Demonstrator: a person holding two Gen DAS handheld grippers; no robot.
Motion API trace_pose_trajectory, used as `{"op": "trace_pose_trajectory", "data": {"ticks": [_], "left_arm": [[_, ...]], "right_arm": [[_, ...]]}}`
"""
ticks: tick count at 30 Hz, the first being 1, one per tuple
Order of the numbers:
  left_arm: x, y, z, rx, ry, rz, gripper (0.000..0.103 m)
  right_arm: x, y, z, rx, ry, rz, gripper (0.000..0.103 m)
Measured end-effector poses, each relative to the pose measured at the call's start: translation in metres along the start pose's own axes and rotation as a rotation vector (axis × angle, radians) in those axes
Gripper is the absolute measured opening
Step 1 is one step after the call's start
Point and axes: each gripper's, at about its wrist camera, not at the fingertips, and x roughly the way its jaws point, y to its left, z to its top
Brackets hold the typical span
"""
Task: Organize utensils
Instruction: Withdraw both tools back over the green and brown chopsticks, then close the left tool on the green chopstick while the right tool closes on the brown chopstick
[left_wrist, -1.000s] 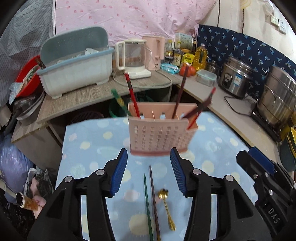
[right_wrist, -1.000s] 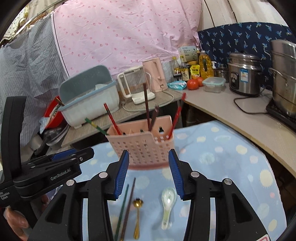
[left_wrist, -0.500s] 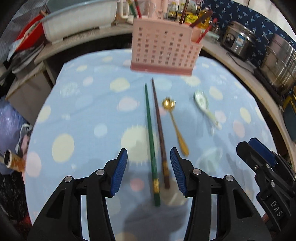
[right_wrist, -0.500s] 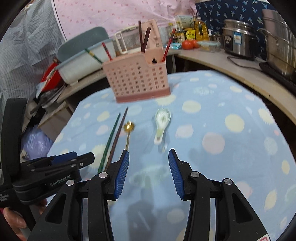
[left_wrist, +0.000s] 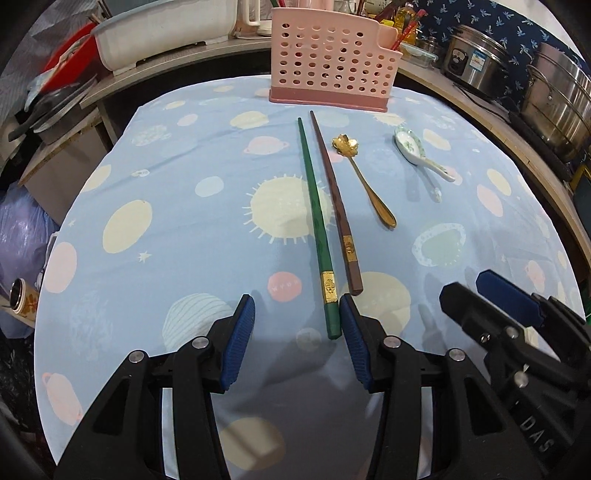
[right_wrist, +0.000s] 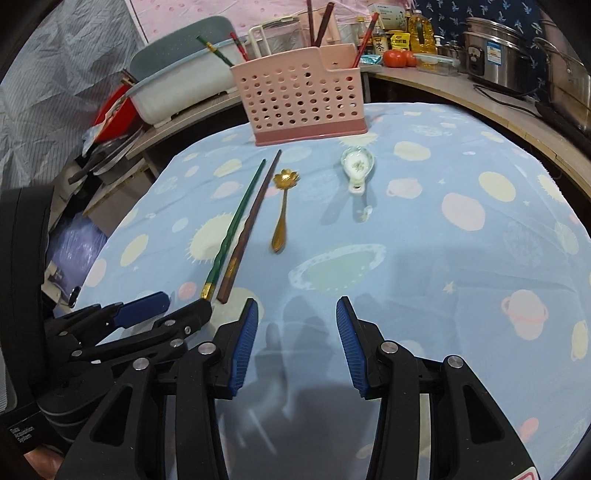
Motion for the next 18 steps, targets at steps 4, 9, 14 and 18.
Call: {"op": "trace_pose_trajectory", "data": {"ticks": [4,9,14,18], "left_arm": [[0.0009,0.0002,0.0000,0.004,-0.008,0.006,0.043],[0.0029,-0.0013,0.0013,0.003,-0.014,0.017,0.043],[0.0052,-0.0009,0.0044,-0.003,-0.019,0.025,0.042],[0.0053,0.0000,0.0047,-0.007,-0.022,0.027,0.038]], "right_arm": [[0.0020,0.0006,-0.0006,0.003,0.008,0.001,0.044],[0.0029,-0.0016,-0.0017,0.010,0.010,-0.007,0.044],[0.0054,-0.0012,-0.0033,0.008,0.018,-0.012,0.044],[0.0075,0.0003,-0.0043,0.005,0.025,-0.012,0.044]]}}
